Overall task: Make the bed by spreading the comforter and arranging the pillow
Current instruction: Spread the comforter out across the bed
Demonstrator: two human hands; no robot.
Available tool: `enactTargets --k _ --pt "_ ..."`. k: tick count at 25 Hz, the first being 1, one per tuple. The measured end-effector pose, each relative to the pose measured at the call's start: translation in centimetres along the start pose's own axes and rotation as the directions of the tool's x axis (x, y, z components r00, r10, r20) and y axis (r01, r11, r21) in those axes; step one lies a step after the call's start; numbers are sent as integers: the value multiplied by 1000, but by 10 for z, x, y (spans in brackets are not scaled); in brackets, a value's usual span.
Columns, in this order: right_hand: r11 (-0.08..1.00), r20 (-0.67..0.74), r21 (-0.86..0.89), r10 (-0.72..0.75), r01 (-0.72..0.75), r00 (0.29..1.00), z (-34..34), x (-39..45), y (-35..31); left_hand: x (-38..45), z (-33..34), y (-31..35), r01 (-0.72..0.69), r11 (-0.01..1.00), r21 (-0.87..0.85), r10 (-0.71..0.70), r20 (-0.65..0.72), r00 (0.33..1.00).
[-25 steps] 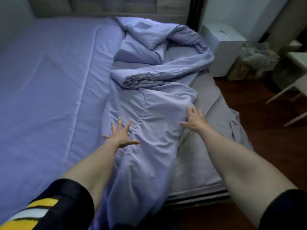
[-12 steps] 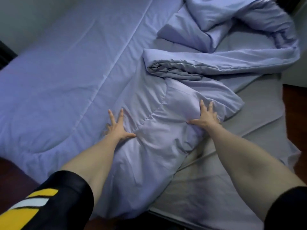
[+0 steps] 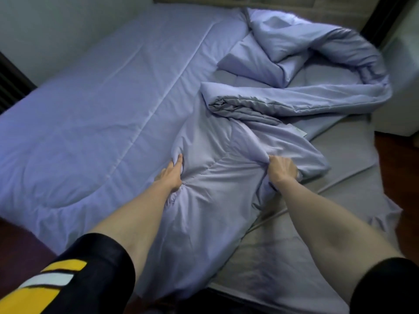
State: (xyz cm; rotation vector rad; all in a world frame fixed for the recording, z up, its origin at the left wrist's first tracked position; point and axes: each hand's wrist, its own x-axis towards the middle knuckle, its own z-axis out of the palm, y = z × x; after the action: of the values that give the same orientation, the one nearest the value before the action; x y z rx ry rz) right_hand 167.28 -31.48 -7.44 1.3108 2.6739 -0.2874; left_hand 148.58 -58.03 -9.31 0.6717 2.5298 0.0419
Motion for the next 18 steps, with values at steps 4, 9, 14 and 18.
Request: enactTargets --k 4,9,14,18 --pt "998 -118 -43 50 -56 992 -23 -54 10 -37 -2 6 -124 992 11 124 -7 992" --pt "979 -215 -20 192 -201 958 -55 -145 33 -95 -7 13 -293 956 4 293 12 956" --pt "926 -311 20 364 -377 878 -69 -263 51 -156 2 19 -475 877 69 473 39 880" --pt "881 -278 26 460 -472 843 -65 -379 68 -223 30 21 -608 786 116 601 89 794"
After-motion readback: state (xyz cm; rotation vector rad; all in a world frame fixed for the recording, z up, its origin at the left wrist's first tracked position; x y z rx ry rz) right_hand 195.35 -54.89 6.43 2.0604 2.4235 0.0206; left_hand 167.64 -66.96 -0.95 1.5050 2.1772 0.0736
